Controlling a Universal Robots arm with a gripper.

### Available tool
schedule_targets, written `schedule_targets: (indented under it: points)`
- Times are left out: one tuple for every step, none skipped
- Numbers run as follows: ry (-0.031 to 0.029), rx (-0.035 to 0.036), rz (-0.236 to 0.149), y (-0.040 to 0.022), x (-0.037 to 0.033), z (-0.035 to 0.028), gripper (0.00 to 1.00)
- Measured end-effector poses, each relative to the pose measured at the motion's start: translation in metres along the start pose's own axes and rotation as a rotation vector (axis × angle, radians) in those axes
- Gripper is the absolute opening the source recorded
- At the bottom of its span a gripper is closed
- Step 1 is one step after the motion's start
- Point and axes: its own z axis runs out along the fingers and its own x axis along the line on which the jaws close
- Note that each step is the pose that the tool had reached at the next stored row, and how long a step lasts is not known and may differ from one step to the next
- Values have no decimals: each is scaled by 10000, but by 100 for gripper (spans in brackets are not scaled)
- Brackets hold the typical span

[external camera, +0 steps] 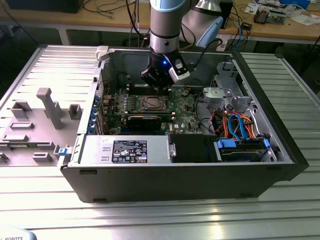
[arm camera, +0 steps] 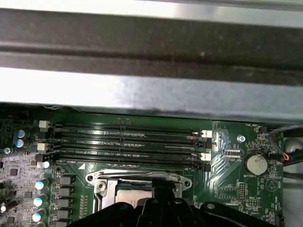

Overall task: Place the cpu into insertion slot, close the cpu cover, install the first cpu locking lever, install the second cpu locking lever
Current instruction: 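Install the second cpu locking lever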

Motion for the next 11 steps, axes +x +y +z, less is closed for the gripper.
schedule_targets:
  points:
    - [0,6,1,-14,1,-1,11]
    - [1,10,0,-24,1,-2,11]
    - [1,15,0,-34,2,-2,11]
    - [1,18,0,-41,2,-3,11]
    - [1,19,1,-41,3,-3,11]
    - [1,19,1,-42,3,-3,11]
    - [1,19,0,-43,2,-3,11]
    - [1,19,0,-43,2,-3,11]
    - [1,19,0,-43,2,-3,11]
    - [1,20,0,-45,3,-3,11]
    - [3,25,-3,-53,3,-4,11]
